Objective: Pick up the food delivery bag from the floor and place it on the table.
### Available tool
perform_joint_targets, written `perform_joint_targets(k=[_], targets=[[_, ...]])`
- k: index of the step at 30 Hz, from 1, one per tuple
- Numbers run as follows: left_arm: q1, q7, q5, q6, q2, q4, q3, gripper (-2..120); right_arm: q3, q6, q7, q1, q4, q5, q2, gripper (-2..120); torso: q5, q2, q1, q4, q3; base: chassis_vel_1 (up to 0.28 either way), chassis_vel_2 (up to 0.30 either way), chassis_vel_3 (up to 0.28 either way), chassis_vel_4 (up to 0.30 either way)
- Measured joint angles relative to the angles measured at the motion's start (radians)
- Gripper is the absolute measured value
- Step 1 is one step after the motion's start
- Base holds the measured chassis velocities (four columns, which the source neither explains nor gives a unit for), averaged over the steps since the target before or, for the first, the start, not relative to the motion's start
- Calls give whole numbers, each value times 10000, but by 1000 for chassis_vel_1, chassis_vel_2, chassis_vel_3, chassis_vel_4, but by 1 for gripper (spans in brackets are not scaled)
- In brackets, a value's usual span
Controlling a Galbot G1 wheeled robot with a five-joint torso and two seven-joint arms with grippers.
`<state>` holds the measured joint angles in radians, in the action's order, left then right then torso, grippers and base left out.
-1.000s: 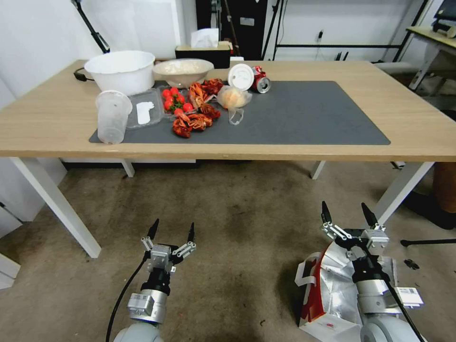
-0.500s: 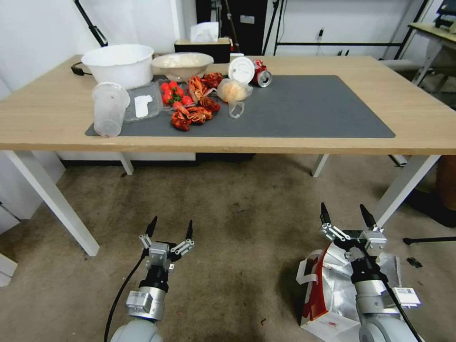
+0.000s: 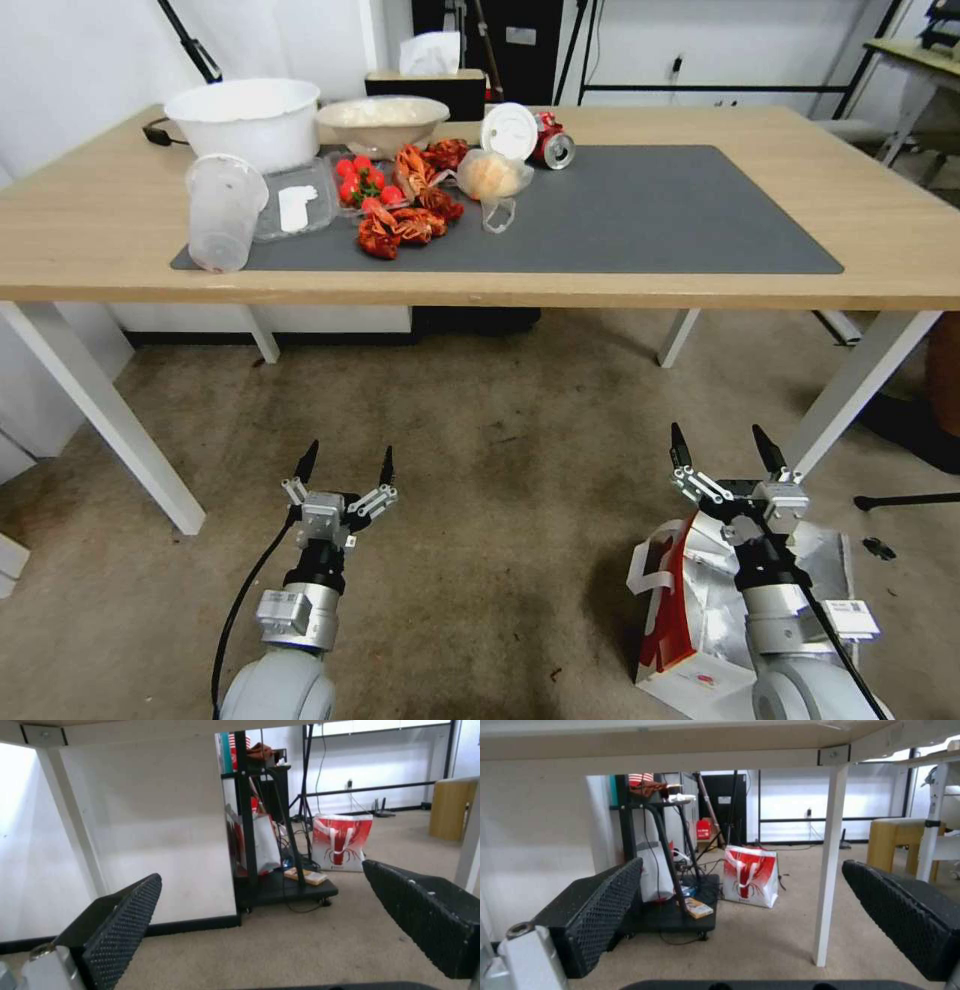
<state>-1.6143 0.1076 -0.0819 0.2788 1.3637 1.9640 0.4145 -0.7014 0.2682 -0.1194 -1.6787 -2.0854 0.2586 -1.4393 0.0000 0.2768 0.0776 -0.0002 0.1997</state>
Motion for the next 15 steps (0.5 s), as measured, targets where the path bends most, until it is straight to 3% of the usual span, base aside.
perform_joint_targets(k=[10, 15], targets=[[35, -9, -8, -1, -9, -42, 29, 100, -12, 20, -39, 3, -2, 9, -24, 100, 0, -268, -91, 0, -177, 0, 0, 0, 0], [-5, -40, -40, 2, 14, -45, 8, 100, 15, 50, -61, -37, -16, -10, -67, 100, 0, -619, -155, 0, -465, 0, 0, 0, 0]])
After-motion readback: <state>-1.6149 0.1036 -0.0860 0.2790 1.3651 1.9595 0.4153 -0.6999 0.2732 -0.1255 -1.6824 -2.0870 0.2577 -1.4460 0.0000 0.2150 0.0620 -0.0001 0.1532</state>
